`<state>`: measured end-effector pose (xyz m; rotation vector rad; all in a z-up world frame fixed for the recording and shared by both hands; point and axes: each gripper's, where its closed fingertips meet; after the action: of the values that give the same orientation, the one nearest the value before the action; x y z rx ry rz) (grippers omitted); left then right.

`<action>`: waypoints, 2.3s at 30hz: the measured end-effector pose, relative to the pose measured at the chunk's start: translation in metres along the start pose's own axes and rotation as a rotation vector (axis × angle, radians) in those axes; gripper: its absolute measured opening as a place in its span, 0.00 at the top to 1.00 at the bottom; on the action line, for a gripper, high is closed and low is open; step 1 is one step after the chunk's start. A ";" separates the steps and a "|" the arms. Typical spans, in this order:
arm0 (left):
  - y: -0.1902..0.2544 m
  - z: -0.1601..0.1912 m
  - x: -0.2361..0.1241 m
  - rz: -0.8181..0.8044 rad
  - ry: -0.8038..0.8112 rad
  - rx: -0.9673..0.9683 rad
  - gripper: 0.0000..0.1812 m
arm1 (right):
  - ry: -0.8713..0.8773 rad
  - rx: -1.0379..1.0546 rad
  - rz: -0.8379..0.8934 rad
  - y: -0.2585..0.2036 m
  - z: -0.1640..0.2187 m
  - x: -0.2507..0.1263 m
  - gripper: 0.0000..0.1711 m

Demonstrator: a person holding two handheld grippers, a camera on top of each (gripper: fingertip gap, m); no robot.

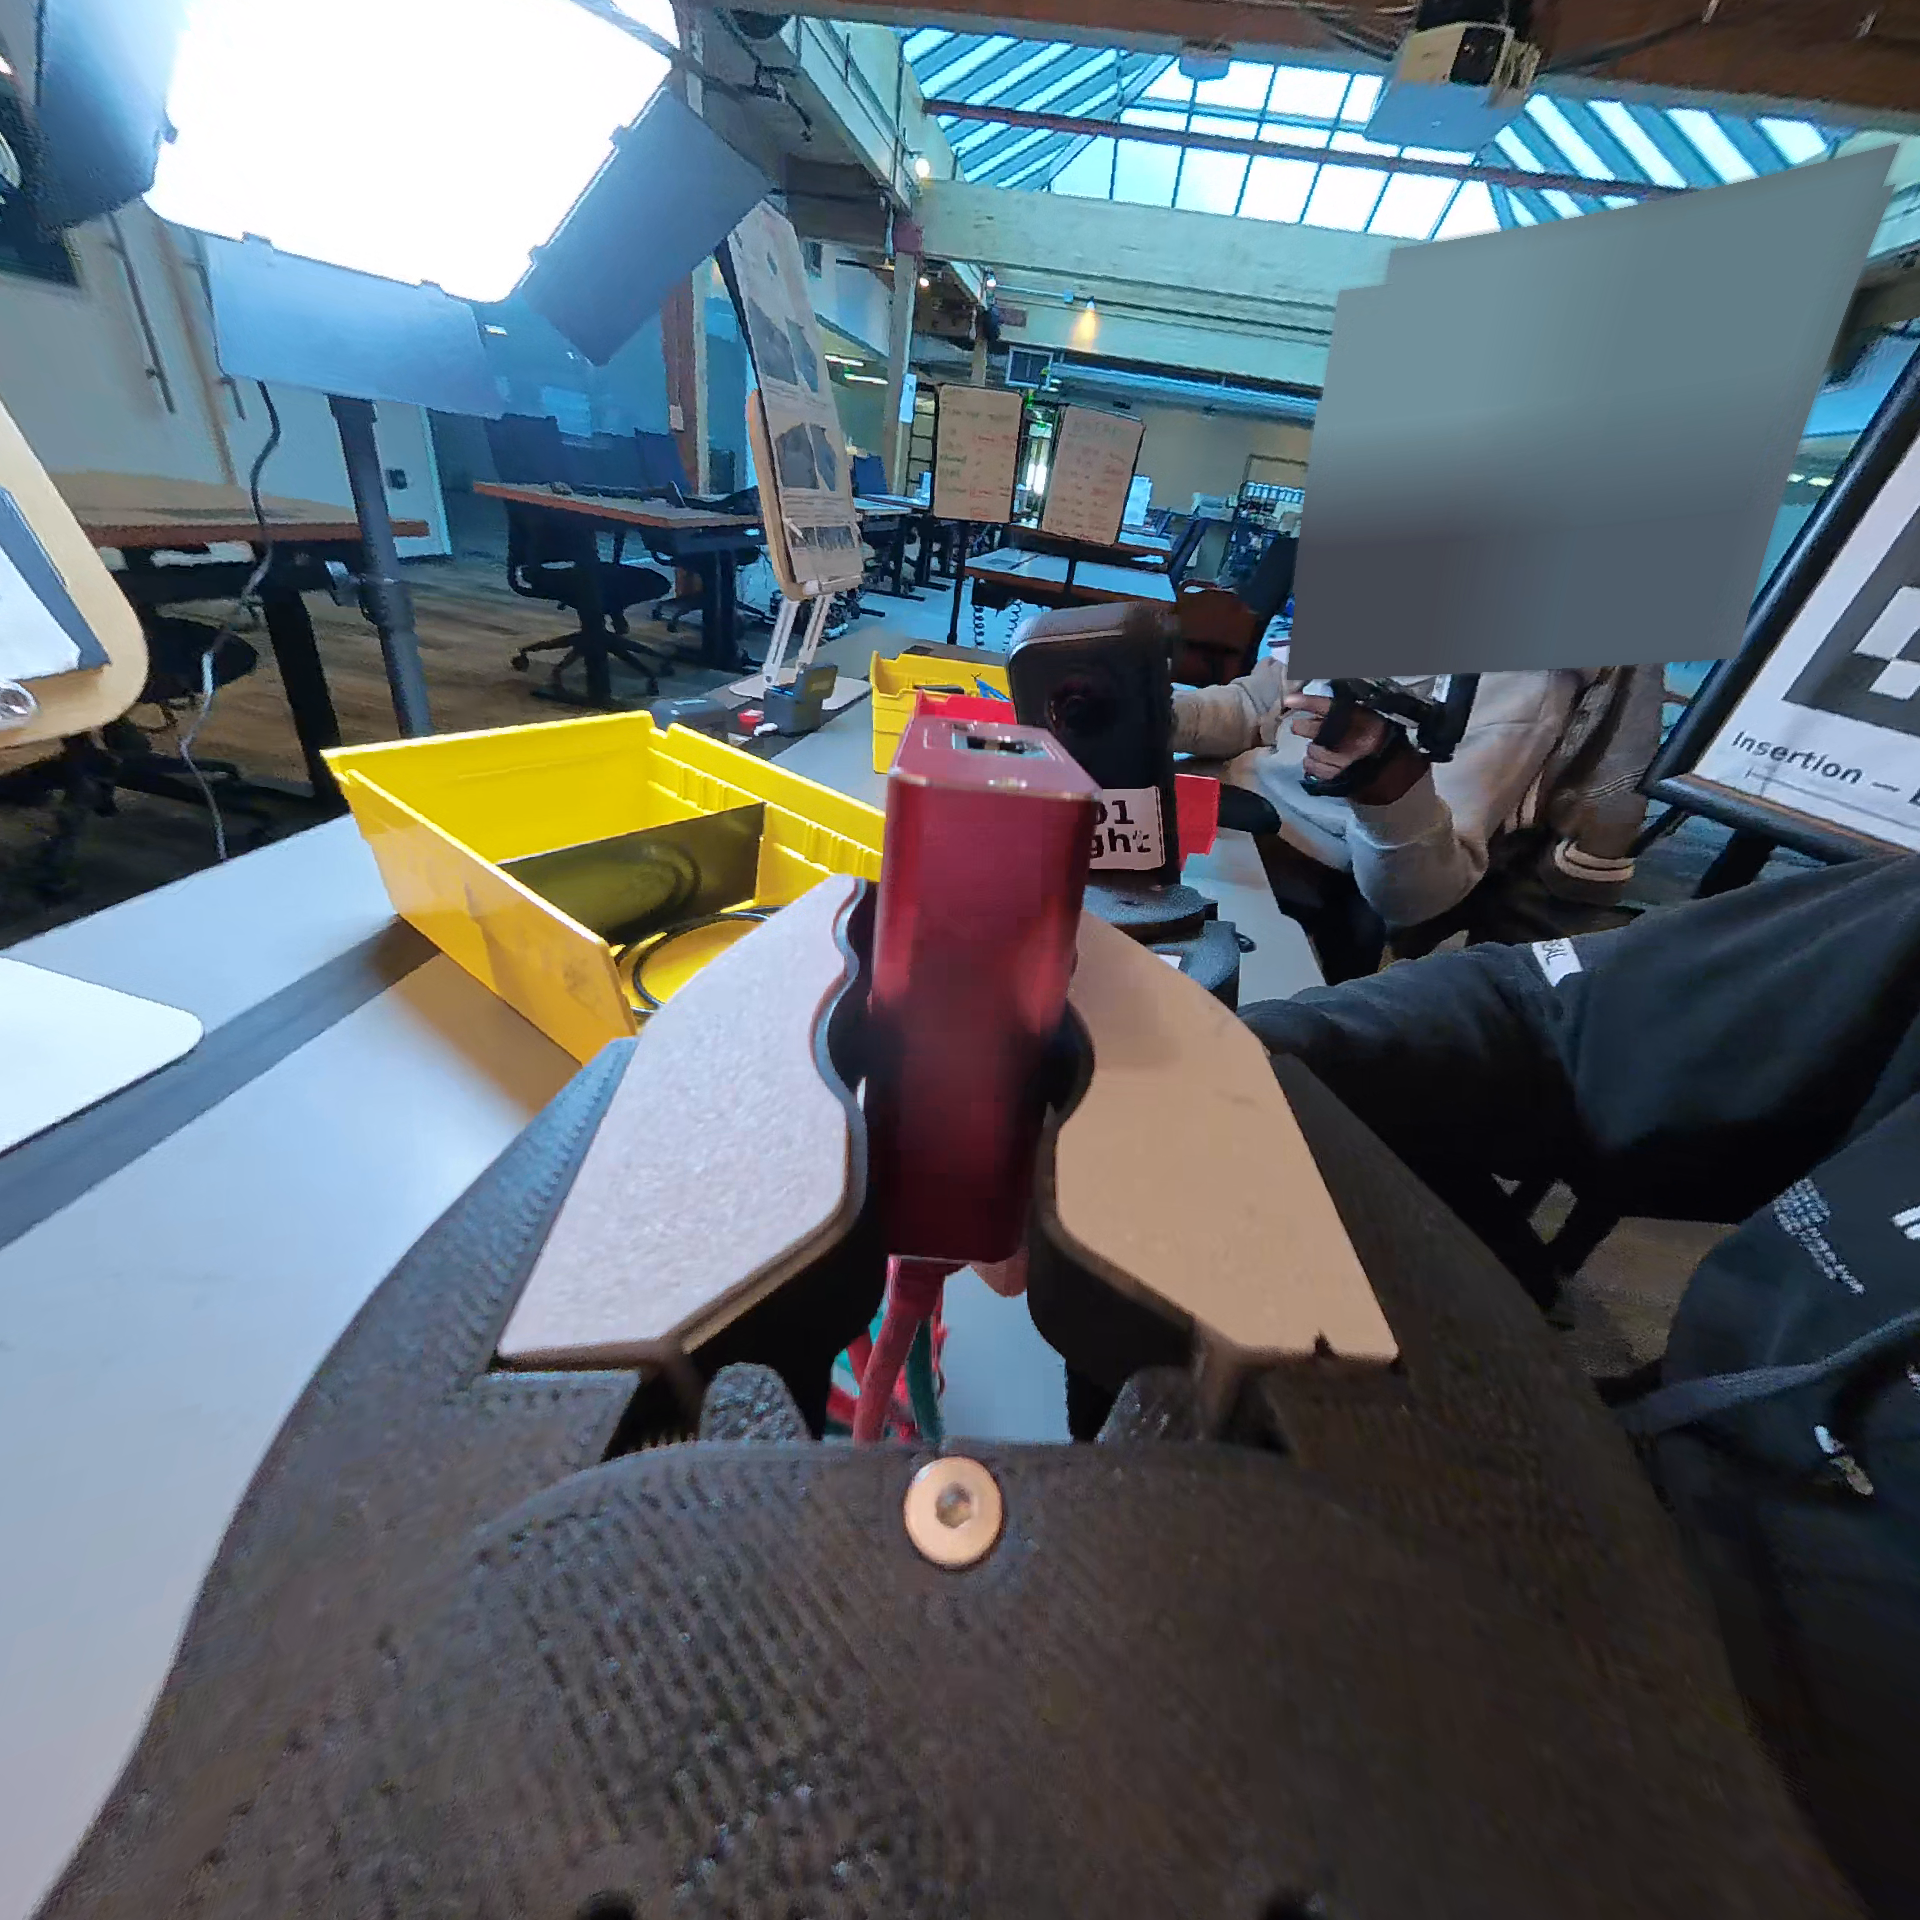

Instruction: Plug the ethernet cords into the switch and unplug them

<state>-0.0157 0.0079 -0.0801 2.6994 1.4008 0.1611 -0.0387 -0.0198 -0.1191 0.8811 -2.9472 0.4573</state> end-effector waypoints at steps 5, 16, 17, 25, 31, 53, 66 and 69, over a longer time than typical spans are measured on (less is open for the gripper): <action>-0.002 -0.001 -0.003 -0.018 -0.005 0.058 0.84 | -0.027 0.100 -0.001 0.001 0.005 0.006 0.91; -0.009 -0.065 -0.063 -0.128 0.191 0.130 0.84 | -0.217 -0.084 -0.110 -0.039 -0.007 -0.010 0.92; -0.020 -0.062 -0.070 -0.178 0.174 0.132 0.84 | -0.215 -0.086 -0.166 -0.050 -0.015 -0.018 0.92; -0.074 -0.009 -0.093 -0.328 0.092 0.042 0.84 | 0.036 -0.168 -0.399 -0.119 -0.121 -0.075 0.92; -0.072 0.011 -0.088 -0.309 0.056 0.013 0.84 | 0.044 -0.344 -0.091 -0.069 -0.202 -0.103 0.92; -0.049 0.001 -0.078 -0.196 0.092 -0.031 0.84 | -0.453 -0.234 0.820 0.218 -0.057 -0.183 0.74; -0.005 0.004 -0.034 0.028 0.123 -0.123 0.84 | -0.145 0.005 -0.156 -0.011 0.001 0.008 0.76; 0.005 0.007 -0.031 0.067 0.130 -0.100 0.84 | -0.133 0.022 -0.200 -0.016 0.001 0.014 0.86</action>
<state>-0.0290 -0.0205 -0.0878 2.6972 1.2966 0.4080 -0.0416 -0.0405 -0.1135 1.2396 -2.9319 0.4371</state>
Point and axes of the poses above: each gripper's, where its closed fingertips meet, x out along the fingers, z out of its underside, y = z × x across the jaws
